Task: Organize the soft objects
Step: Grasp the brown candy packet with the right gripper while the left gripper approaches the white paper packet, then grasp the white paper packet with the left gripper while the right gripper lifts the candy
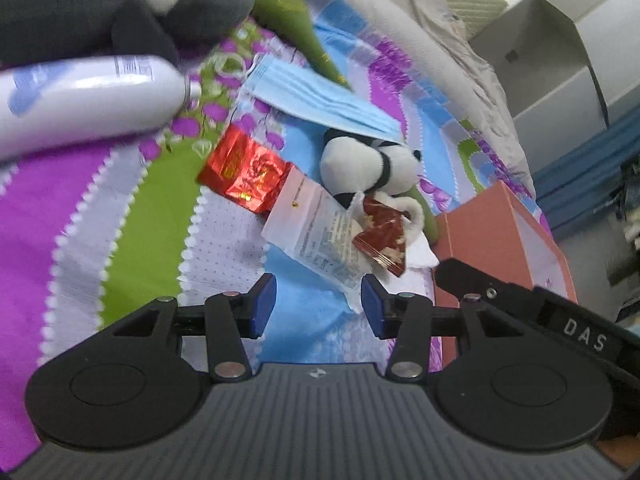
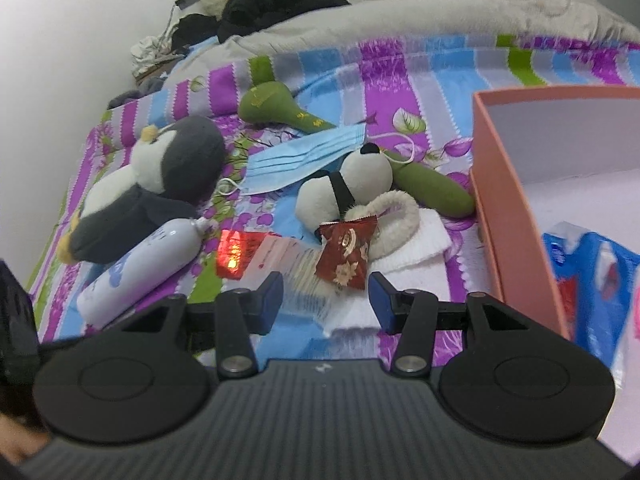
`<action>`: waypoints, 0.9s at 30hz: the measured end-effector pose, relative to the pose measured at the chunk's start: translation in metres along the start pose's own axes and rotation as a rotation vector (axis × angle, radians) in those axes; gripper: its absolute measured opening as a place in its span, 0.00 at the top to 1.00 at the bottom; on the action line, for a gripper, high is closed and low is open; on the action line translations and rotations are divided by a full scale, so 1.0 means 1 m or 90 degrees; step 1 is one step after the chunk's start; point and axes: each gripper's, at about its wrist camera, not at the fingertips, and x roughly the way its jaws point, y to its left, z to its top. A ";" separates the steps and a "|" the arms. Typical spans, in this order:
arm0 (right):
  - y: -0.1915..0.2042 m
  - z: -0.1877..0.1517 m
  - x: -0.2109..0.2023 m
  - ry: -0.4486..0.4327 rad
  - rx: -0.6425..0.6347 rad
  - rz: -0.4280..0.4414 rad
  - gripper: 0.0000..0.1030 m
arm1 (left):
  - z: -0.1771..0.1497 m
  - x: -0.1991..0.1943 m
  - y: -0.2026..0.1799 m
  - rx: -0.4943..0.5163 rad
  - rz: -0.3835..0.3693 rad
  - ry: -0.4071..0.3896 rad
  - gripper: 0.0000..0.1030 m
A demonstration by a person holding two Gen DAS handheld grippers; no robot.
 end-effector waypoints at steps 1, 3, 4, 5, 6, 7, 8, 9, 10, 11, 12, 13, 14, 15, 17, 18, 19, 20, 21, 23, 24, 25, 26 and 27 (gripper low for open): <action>-0.001 0.002 0.006 0.004 0.005 -0.001 0.51 | 0.001 0.008 0.003 -0.013 -0.002 0.004 0.49; -0.004 0.006 0.020 0.011 0.012 -0.001 0.51 | 0.001 0.019 0.008 -0.034 -0.011 0.005 0.49; -0.006 0.008 0.025 0.013 0.015 0.000 0.51 | 0.002 0.023 0.011 -0.045 -0.016 0.002 0.49; -0.007 0.009 0.030 0.014 0.016 0.001 0.51 | 0.002 0.027 0.013 -0.056 -0.025 -0.008 0.49; -0.008 0.010 0.034 0.017 0.018 -0.001 0.51 | 0.001 0.029 0.013 -0.060 -0.030 -0.015 0.49; -0.010 0.011 0.039 0.020 0.021 -0.002 0.51 | 0.001 0.033 0.013 -0.065 -0.030 -0.018 0.50; -0.011 0.012 0.043 0.022 0.023 -0.002 0.51 | 0.001 0.036 0.013 -0.070 -0.029 -0.020 0.50; -0.013 0.013 0.046 0.025 0.025 -0.003 0.51 | 0.002 0.039 0.014 -0.078 -0.029 -0.023 0.50; -0.014 0.014 0.050 0.026 0.027 -0.003 0.51 | 0.002 0.042 0.016 -0.088 -0.032 -0.025 0.50; -0.015 0.015 0.053 0.027 0.029 -0.002 0.51 | 0.002 0.045 0.017 -0.096 -0.036 -0.025 0.50; -0.016 0.016 0.056 0.029 0.029 -0.002 0.51 | 0.002 0.048 0.018 -0.105 -0.039 -0.024 0.50; -0.016 0.016 0.059 0.030 0.031 -0.001 0.51 | 0.002 0.051 0.019 -0.112 -0.040 -0.023 0.50; -0.017 0.016 0.062 0.032 0.032 0.001 0.51 | 0.001 0.052 0.020 -0.118 -0.040 -0.022 0.51; -0.018 0.016 0.065 0.036 0.035 0.002 0.51 | 0.001 0.055 0.021 -0.125 -0.042 -0.022 0.55; -0.021 0.016 0.071 0.044 0.045 0.003 0.52 | 0.000 0.056 0.023 -0.135 -0.049 -0.024 0.62; -0.021 0.015 0.073 0.046 0.047 0.003 0.55 | -0.001 0.058 0.023 -0.140 -0.053 -0.023 0.67; -0.022 0.015 0.074 0.047 0.047 0.002 0.57 | -0.001 0.059 0.022 -0.143 -0.058 -0.021 0.70; -0.022 0.015 0.074 0.048 0.048 0.003 0.58 | -0.001 0.060 0.022 -0.145 -0.058 -0.020 0.78; -0.023 0.015 0.075 0.048 0.051 0.003 0.60 | -0.001 0.061 0.021 -0.147 -0.057 -0.021 0.84; -0.023 0.015 0.074 0.049 0.047 0.004 0.63 | -0.001 0.062 0.021 -0.148 -0.061 -0.026 0.90; -0.022 0.015 0.072 0.046 0.041 0.003 0.64 | -0.001 0.062 0.020 -0.147 -0.064 -0.028 0.92; -0.022 0.015 0.070 0.044 0.037 0.002 0.64 | 0.000 0.061 0.020 -0.145 -0.067 -0.030 0.93; -0.021 0.015 0.068 0.042 0.034 0.002 0.64 | 0.000 0.060 0.018 -0.140 -0.070 -0.033 0.93; -0.020 0.015 0.066 0.040 0.032 0.001 0.64 | -0.001 0.058 0.016 -0.133 -0.072 -0.036 0.94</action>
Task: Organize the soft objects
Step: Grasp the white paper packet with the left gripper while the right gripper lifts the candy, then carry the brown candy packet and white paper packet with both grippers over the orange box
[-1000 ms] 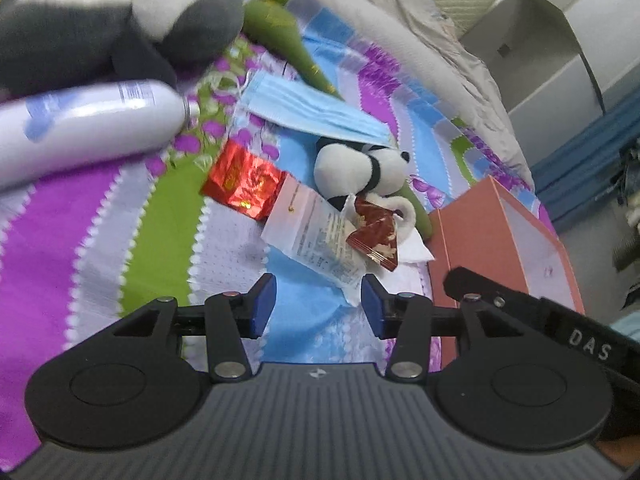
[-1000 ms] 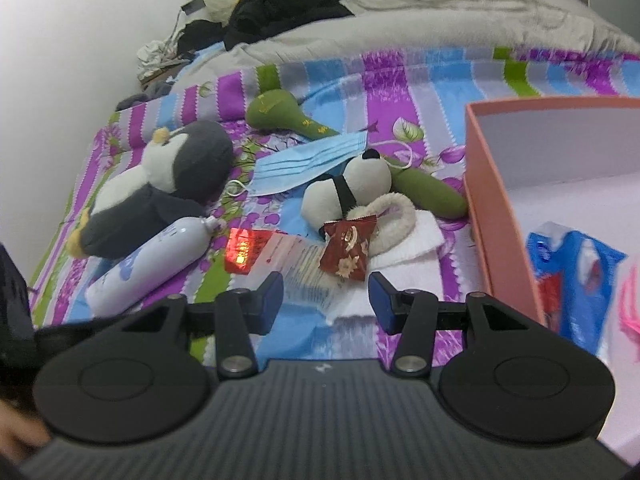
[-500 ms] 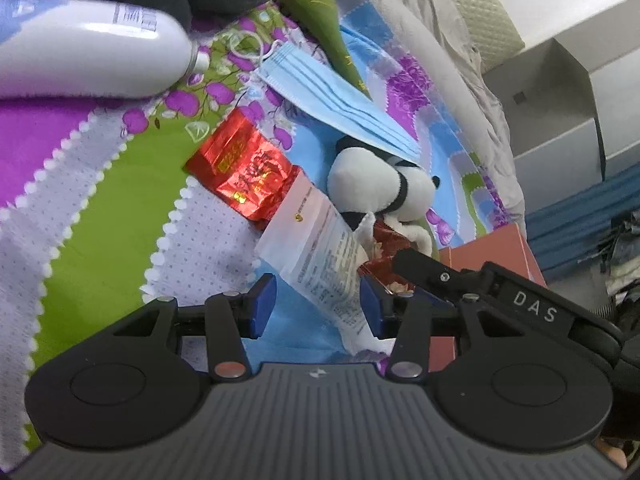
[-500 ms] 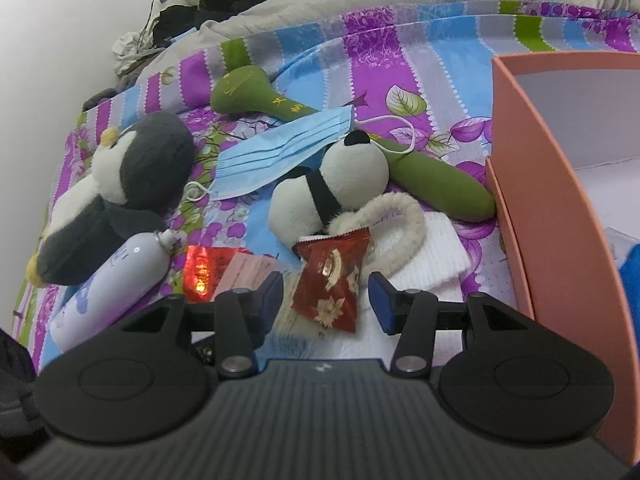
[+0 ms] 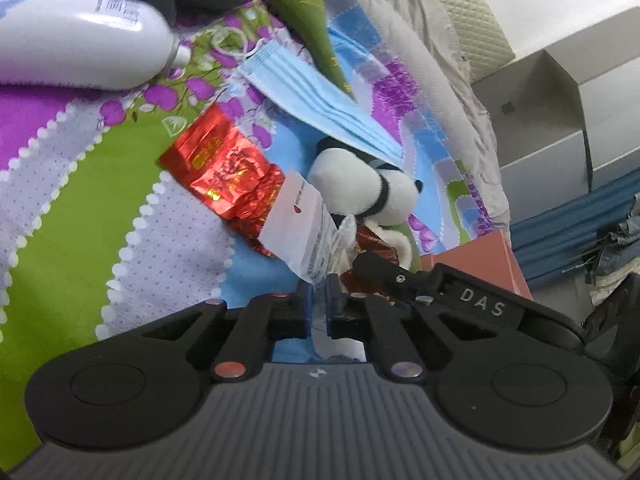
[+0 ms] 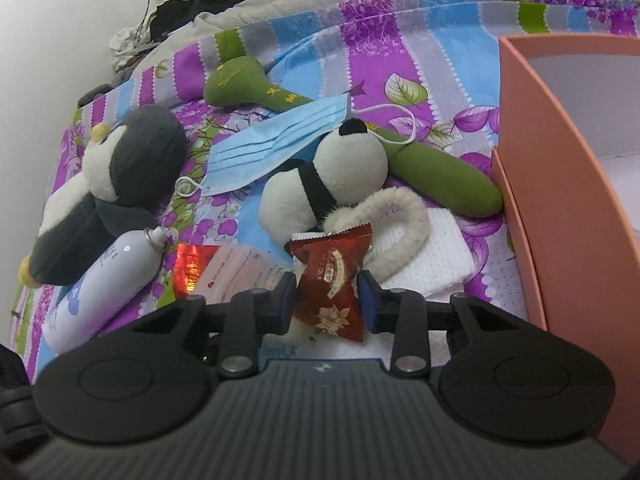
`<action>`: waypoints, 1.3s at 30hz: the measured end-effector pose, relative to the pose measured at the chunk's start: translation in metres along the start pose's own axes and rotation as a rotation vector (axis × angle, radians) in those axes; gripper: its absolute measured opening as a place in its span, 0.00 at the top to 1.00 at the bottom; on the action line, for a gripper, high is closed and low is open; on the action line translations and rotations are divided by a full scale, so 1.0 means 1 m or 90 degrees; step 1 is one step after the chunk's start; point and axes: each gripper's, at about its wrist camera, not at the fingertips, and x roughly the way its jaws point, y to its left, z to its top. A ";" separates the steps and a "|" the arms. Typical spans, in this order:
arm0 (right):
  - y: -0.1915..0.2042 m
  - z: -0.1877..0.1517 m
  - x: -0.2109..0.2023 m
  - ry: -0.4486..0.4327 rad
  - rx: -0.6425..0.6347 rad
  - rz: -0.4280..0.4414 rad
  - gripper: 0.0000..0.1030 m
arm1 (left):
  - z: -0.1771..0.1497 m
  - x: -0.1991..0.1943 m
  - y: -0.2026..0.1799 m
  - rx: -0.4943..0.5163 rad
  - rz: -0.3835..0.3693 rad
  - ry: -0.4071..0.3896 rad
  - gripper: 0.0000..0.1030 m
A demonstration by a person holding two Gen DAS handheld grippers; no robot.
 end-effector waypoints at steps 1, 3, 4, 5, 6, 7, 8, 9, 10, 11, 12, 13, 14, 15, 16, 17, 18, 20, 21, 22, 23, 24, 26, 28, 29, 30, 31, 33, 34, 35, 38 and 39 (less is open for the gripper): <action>0.001 0.000 -0.002 -0.001 -0.001 -0.002 0.64 | 0.000 -0.002 -0.002 0.005 0.000 -0.003 0.94; 0.002 -0.002 -0.007 -0.002 -0.002 -0.004 0.64 | -0.001 -0.006 -0.007 0.020 0.000 -0.006 0.95; 0.003 -0.003 -0.009 -0.004 -0.003 -0.004 0.65 | -0.001 -0.009 -0.009 0.025 0.002 -0.008 0.95; 0.005 -0.005 -0.013 -0.006 -0.006 -0.003 0.65 | -0.002 -0.011 -0.012 0.030 0.005 -0.008 0.95; 0.006 -0.006 -0.017 -0.008 -0.009 -0.004 0.65 | -0.003 -0.014 -0.013 0.035 0.006 -0.007 0.95; 0.007 -0.008 -0.020 -0.010 -0.011 -0.005 0.65 | -0.004 -0.017 -0.015 0.041 0.006 -0.009 0.95; 0.008 -0.010 -0.024 -0.011 -0.013 -0.005 0.65 | -0.005 -0.021 -0.017 0.048 0.008 -0.011 0.95; 0.009 -0.012 -0.028 -0.012 -0.014 -0.006 0.65 | -0.007 -0.026 -0.019 0.055 0.010 -0.014 0.95; 0.009 -0.014 -0.032 -0.012 -0.015 -0.007 0.65 | -0.008 -0.030 -0.021 0.061 0.014 -0.018 0.95; 0.010 -0.016 -0.036 -0.012 -0.017 -0.007 0.65 | -0.009 -0.035 -0.023 0.065 0.022 -0.023 0.95; 0.010 -0.019 -0.040 -0.013 -0.018 -0.007 0.65 | -0.010 -0.039 -0.025 0.070 0.029 -0.026 0.95; 0.011 -0.021 -0.044 -0.014 -0.020 -0.008 0.65 | -0.011 -0.044 -0.025 0.073 0.032 -0.026 0.95; 0.012 -0.023 -0.048 -0.015 -0.022 -0.009 0.65 | -0.013 -0.048 -0.026 0.075 0.034 -0.026 0.95; 0.013 -0.026 -0.053 -0.016 -0.025 -0.010 0.65 | -0.014 -0.053 -0.026 0.077 0.036 -0.027 0.95; 0.013 -0.028 -0.057 -0.017 -0.027 -0.010 0.65 | -0.016 -0.057 -0.027 0.081 0.041 -0.028 0.95; 0.014 -0.031 -0.062 -0.018 -0.030 -0.010 0.65 | -0.018 -0.062 -0.028 0.084 0.046 -0.029 0.95; 0.015 -0.034 -0.067 -0.018 -0.031 -0.009 0.65 | -0.020 -0.067 -0.028 0.085 0.051 -0.030 0.95; 0.017 -0.041 -0.076 -0.020 -0.034 -0.010 0.65 | -0.024 -0.076 -0.028 0.080 0.062 -0.031 0.95; 0.018 -0.044 -0.081 -0.021 -0.036 -0.009 0.65 | -0.026 -0.080 -0.028 0.082 0.068 -0.030 0.95; 0.019 -0.047 -0.085 -0.023 -0.037 -0.008 0.65 | -0.028 -0.085 -0.029 0.089 0.074 -0.030 0.95; 0.020 -0.050 -0.090 -0.024 -0.039 -0.008 0.65 | -0.031 -0.090 -0.030 0.095 0.077 -0.032 0.95; 0.022 -0.053 -0.095 -0.026 -0.041 -0.008 0.65 | -0.033 -0.095 -0.032 0.102 0.081 -0.033 0.95; 0.024 -0.060 -0.104 -0.029 -0.047 -0.007 0.65 | -0.038 -0.106 -0.034 0.117 0.085 -0.033 0.95; 0.026 -0.067 -0.114 -0.034 -0.052 -0.007 0.65 | -0.043 -0.116 -0.037 0.128 0.088 -0.034 0.95; 0.027 -0.069 -0.118 -0.036 -0.055 -0.007 0.65 | -0.045 -0.120 -0.038 0.133 0.088 -0.035 0.95; 0.028 -0.073 -0.124 -0.038 -0.057 -0.006 0.65 | -0.048 -0.126 -0.040 0.140 0.088 -0.037 0.95; 0.029 -0.076 -0.129 -0.039 -0.059 -0.006 0.65 | -0.051 -0.132 -0.042 0.148 0.090 -0.037 0.95; 0.030 -0.082 -0.138 -0.041 -0.060 -0.006 0.65 | -0.057 -0.142 -0.048 0.169 0.101 -0.034 0.95; 0.031 -0.085 -0.144 -0.043 -0.063 -0.006 0.65 | -0.061 -0.147 -0.052 0.184 0.108 -0.034 0.95; 0.031 -0.089 -0.149 -0.045 -0.065 -0.007 0.65 | -0.064 -0.152 -0.054 0.193 0.109 -0.033 0.95; 0.032 -0.098 -0.163 -0.051 -0.067 -0.008 0.65 | -0.073 -0.167 -0.061 0.214 0.108 -0.032 0.95; 0.033 -0.101 -0.169 -0.054 -0.068 -0.009 0.65 | -0.078 -0.173 -0.063 0.221 0.110 -0.032 0.95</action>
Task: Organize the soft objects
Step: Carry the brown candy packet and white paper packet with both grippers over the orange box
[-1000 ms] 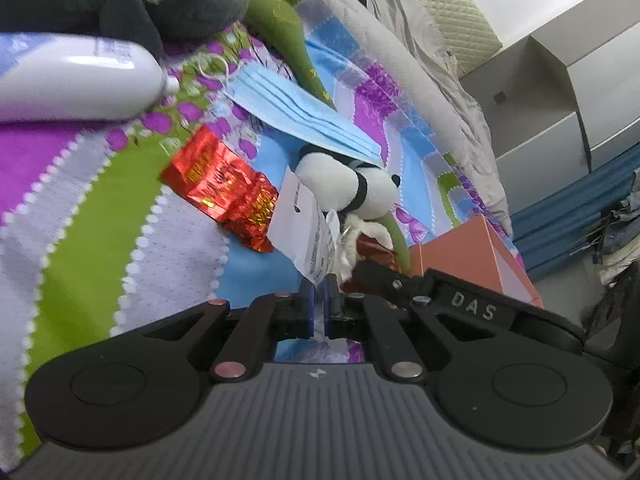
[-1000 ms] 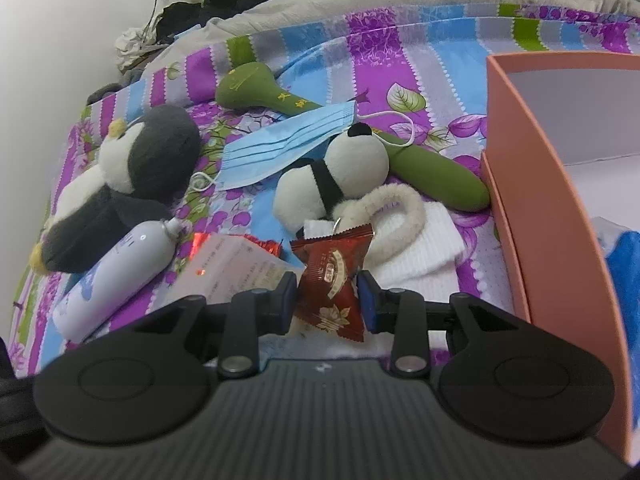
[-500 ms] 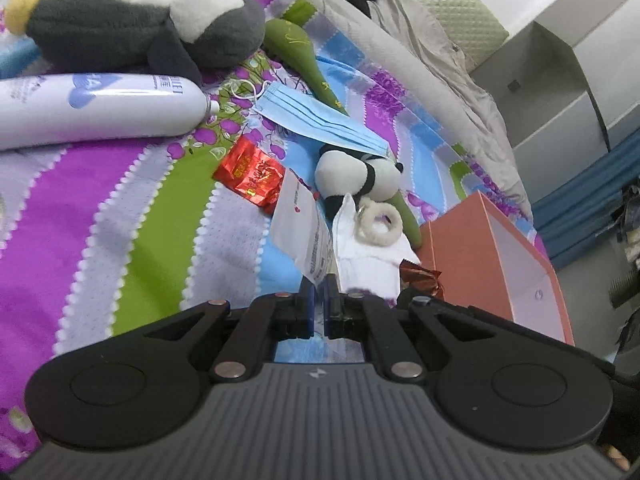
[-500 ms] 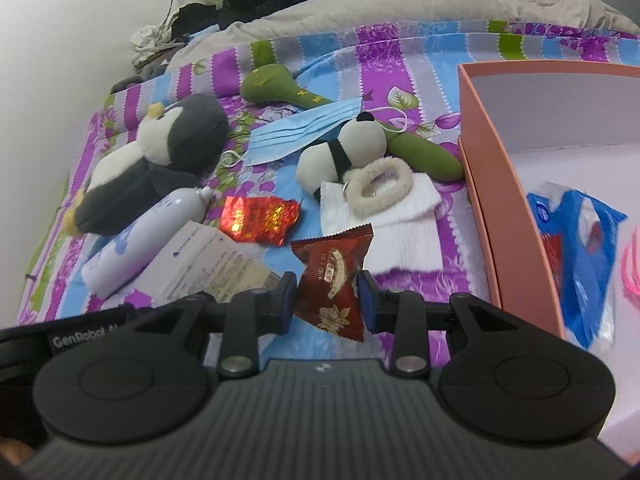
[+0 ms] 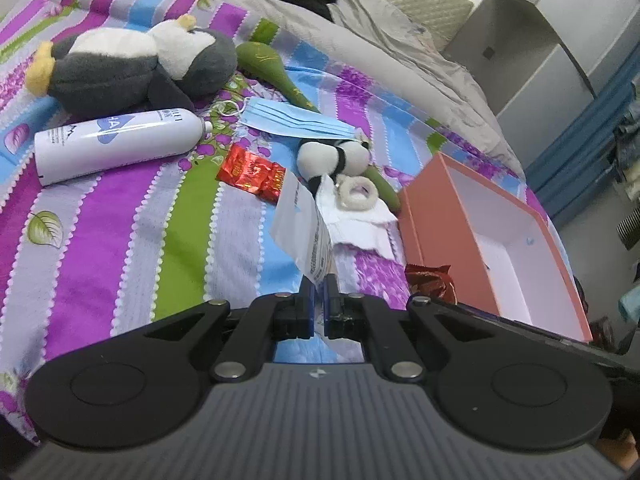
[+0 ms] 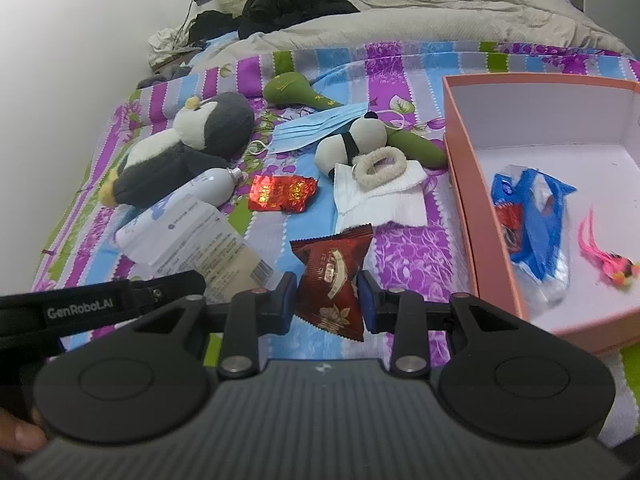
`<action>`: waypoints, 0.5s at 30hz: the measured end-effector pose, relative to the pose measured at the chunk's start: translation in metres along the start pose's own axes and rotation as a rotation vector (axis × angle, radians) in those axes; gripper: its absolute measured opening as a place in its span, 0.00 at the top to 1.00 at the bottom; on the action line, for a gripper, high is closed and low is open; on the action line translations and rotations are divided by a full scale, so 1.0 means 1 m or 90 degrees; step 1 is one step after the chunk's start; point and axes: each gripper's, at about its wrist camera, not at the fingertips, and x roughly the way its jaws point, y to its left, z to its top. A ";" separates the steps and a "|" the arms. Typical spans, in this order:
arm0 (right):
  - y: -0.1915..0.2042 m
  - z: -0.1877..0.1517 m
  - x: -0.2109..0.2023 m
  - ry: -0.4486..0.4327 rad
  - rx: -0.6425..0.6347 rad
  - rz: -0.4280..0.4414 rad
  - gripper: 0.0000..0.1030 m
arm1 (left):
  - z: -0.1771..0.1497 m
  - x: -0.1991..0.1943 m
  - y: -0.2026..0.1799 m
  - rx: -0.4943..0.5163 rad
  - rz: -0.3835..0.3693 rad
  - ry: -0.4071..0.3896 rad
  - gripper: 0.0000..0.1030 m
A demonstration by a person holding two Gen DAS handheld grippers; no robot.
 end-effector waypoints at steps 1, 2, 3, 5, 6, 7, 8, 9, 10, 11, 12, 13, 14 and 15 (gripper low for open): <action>0.001 -0.002 -0.005 -0.005 -0.002 -0.001 0.65 | -0.003 -0.005 -0.003 0.005 0.000 0.000 0.95; 0.001 -0.005 -0.010 -0.008 -0.003 -0.002 0.65 | -0.005 -0.009 -0.005 0.012 -0.002 -0.002 0.95; 0.002 -0.007 -0.015 -0.012 -0.004 -0.004 0.65 | -0.008 -0.015 -0.008 0.020 -0.004 -0.005 0.95; 0.003 -0.010 -0.025 -0.020 -0.005 -0.004 0.65 | -0.013 -0.024 -0.014 0.035 -0.006 -0.007 0.95; 0.004 -0.012 -0.030 -0.026 -0.007 -0.006 0.65 | -0.016 -0.030 -0.018 0.042 -0.010 -0.009 0.95; 0.005 -0.013 -0.034 -0.030 -0.008 -0.008 0.65 | -0.017 -0.034 -0.020 0.049 -0.012 -0.010 0.95; 0.005 -0.015 -0.038 -0.035 -0.009 -0.009 0.65 | -0.019 -0.038 -0.023 0.055 -0.013 -0.011 0.95; 0.006 -0.016 -0.043 -0.039 -0.009 -0.009 0.65 | -0.020 -0.042 -0.026 0.062 -0.015 -0.012 0.95; 0.006 -0.017 -0.046 -0.043 -0.009 -0.009 0.65 | -0.021 -0.047 -0.028 0.068 -0.018 -0.014 0.95; 0.006 -0.018 -0.050 -0.047 -0.010 -0.009 0.65 | -0.022 -0.050 -0.030 0.072 -0.020 -0.015 0.95; 0.006 -0.019 -0.054 -0.051 -0.011 -0.009 0.65 | -0.023 -0.054 -0.032 0.076 -0.022 -0.016 0.95; 0.006 -0.020 -0.057 -0.055 -0.011 -0.008 0.65 | -0.023 -0.056 -0.034 0.079 -0.023 -0.017 0.95; 0.005 -0.021 -0.061 -0.060 -0.010 -0.008 0.65 | -0.023 -0.059 -0.036 0.081 -0.023 -0.018 0.95; 0.005 -0.021 -0.065 -0.064 -0.011 -0.008 0.65 | -0.023 -0.063 -0.038 0.084 -0.025 -0.020 0.95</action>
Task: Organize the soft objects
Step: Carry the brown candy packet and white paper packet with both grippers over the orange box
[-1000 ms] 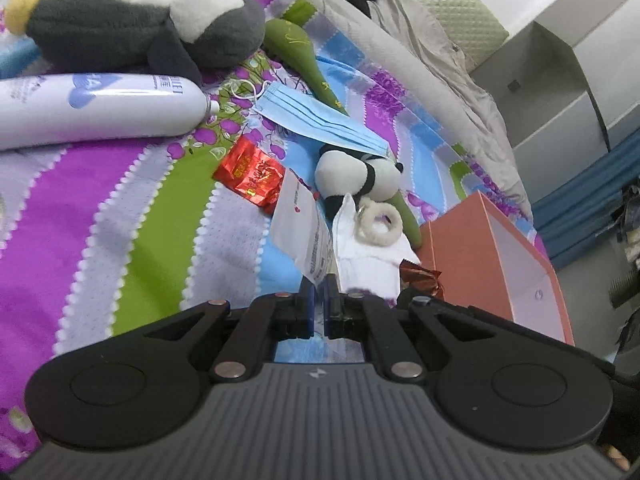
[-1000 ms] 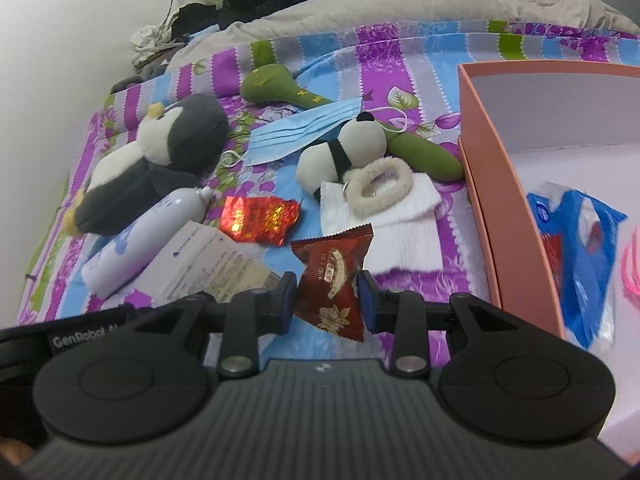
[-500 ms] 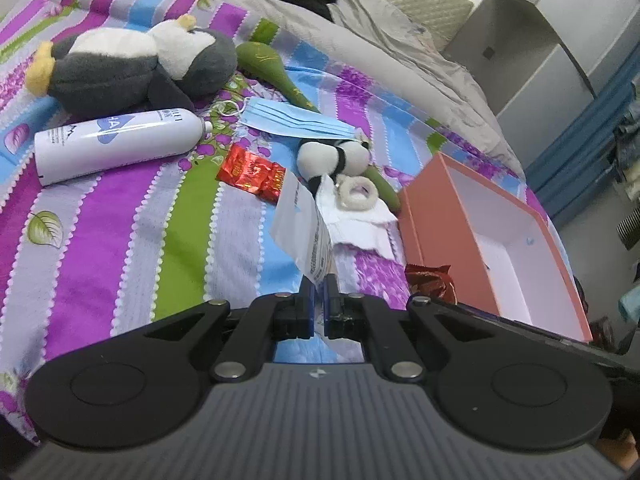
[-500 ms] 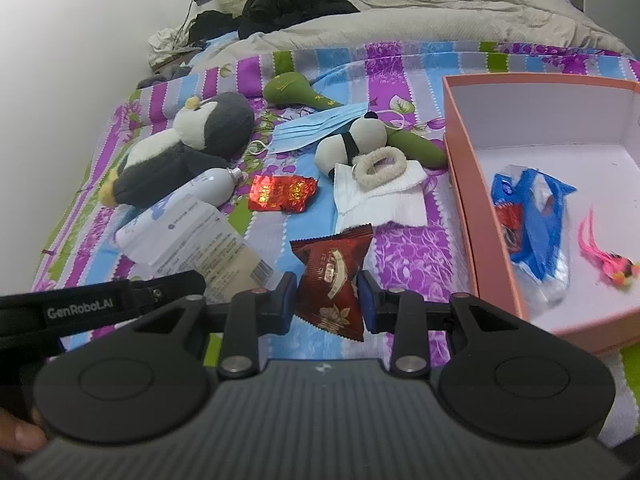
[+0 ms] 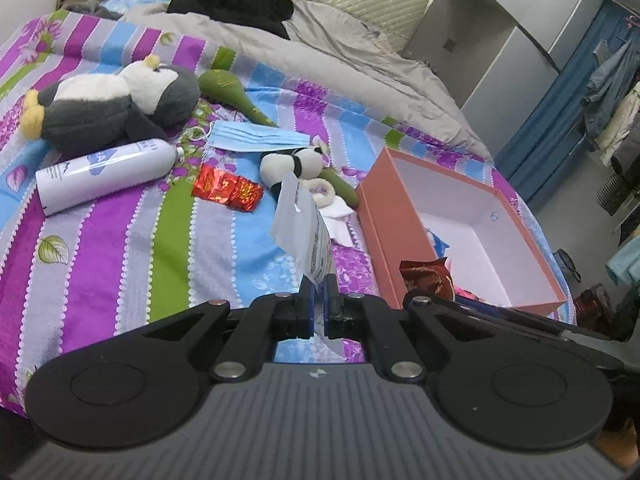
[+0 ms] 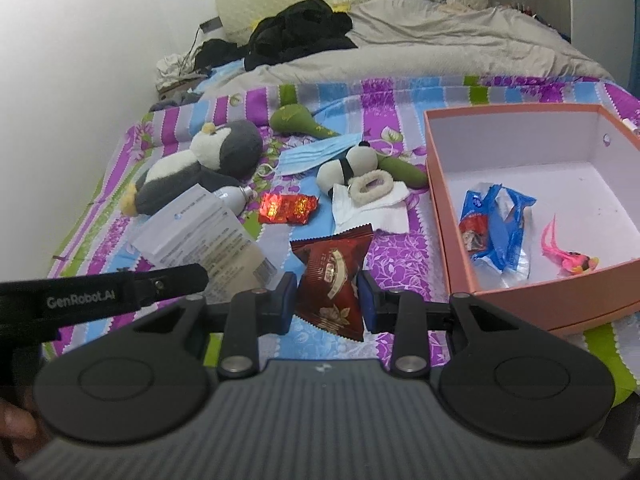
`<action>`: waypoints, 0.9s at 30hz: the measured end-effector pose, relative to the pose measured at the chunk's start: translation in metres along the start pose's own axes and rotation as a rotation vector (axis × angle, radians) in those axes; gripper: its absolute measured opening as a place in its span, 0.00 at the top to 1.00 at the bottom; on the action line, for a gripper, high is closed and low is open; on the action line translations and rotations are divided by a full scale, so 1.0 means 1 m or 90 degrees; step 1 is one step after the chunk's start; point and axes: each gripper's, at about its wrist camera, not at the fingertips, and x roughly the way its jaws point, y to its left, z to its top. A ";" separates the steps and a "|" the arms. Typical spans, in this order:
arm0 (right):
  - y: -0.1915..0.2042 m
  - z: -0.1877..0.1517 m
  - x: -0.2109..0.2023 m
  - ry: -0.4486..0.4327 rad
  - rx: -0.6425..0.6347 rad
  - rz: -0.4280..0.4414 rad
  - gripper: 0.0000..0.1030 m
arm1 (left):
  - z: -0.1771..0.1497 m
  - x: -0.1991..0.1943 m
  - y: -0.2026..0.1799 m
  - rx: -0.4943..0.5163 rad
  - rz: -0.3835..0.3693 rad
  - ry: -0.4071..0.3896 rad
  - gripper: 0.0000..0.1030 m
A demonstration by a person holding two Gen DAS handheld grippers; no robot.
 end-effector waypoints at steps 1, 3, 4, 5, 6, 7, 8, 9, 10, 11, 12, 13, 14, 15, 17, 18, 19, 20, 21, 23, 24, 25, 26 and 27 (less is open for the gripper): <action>0.000 -0.001 -0.003 -0.003 -0.001 0.000 0.65 | 0.001 -0.002 -0.002 0.002 -0.001 -0.002 0.95; 0.000 -0.001 -0.009 -0.010 -0.002 0.001 0.65 | 0.001 -0.008 -0.007 0.010 -0.003 -0.006 0.95; -0.001 -0.001 -0.012 -0.013 -0.004 0.001 0.65 | 0.002 -0.010 -0.009 0.014 -0.004 -0.007 0.95; -0.001 -0.001 -0.014 -0.016 -0.005 0.000 0.65 | 0.003 -0.012 -0.011 0.017 -0.006 -0.007 0.95; -0.002 -0.001 -0.016 -0.018 -0.004 -0.001 0.65 | 0.003 -0.015 -0.014 0.022 -0.008 -0.008 0.95; -0.002 -0.001 -0.017 -0.018 -0.005 -0.003 0.65 | 0.003 -0.017 -0.016 0.027 -0.012 -0.009 0.95; -0.002 -0.001 -0.019 -0.015 -0.007 -0.010 0.65 | 0.003 -0.018 -0.019 0.033 -0.014 -0.009 0.95; -0.002 -0.001 -0.021 -0.015 -0.010 -0.017 0.65 | 0.003 -0.020 -0.022 0.038 -0.017 -0.008 0.95; -0.003 -0.001 -0.024 -0.020 -0.008 -0.017 0.65 | 0.003 -0.021 -0.025 0.041 -0.020 -0.008 0.95; -0.005 -0.001 -0.027 -0.024 -0.005 -0.016 0.65 | 0.003 -0.021 -0.028 0.045 -0.022 -0.007 0.95; -0.006 0.000 -0.030 -0.028 -0.002 -0.017 0.65 | 0.003 -0.021 -0.031 0.048 -0.024 -0.007 0.95; -0.007 0.000 -0.033 -0.031 -0.002 -0.020 0.65 | 0.003 -0.021 -0.033 0.050 -0.026 -0.006 0.95; -0.008 0.000 -0.036 -0.034 -0.003 -0.023 0.65 | 0.002 -0.021 -0.036 0.050 -0.030 -0.005 0.95; -0.010 0.000 -0.039 -0.036 -0.002 -0.026 0.65 | 0.002 -0.022 -0.038 0.050 -0.036 -0.003 0.95; -0.015 0.000 -0.044 -0.040 0.003 -0.031 0.65 | 0.002 -0.022 -0.043 0.053 -0.045 -0.003 0.95; -0.017 0.000 -0.047 -0.042 0.006 -0.034 0.65 | 0.002 -0.023 -0.046 0.056 -0.049 -0.004 0.95; -0.019 -0.001 -0.049 -0.044 0.008 -0.037 0.65 | 0.002 -0.023 -0.049 0.060 -0.054 -0.002 0.95; -0.021 -0.002 -0.052 -0.046 0.010 -0.040 0.65 | 0.002 -0.022 -0.052 0.063 -0.060 0.000 0.95; -0.022 -0.003 -0.055 -0.048 0.011 -0.044 0.65 | 0.002 -0.022 -0.056 0.069 -0.071 0.004 0.95; -0.027 -0.005 -0.061 -0.051 0.016 -0.052 0.65 | 0.001 -0.022 -0.063 0.083 -0.082 0.004 0.95; -0.029 -0.006 -0.064 -0.052 0.018 -0.057 0.65 | 0.000 -0.022 -0.067 0.089 -0.085 0.007 0.95; -0.032 -0.007 -0.068 -0.053 0.021 -0.063 0.65 | 0.000 -0.021 -0.069 0.093 -0.090 0.009 0.95; -0.036 -0.008 -0.071 -0.054 0.025 -0.068 0.65 | -0.001 -0.020 -0.072 0.095 -0.094 0.011 0.95; -0.040 -0.010 -0.075 -0.054 0.030 -0.073 0.65 | -0.001 -0.020 -0.075 0.100 -0.098 0.014 0.95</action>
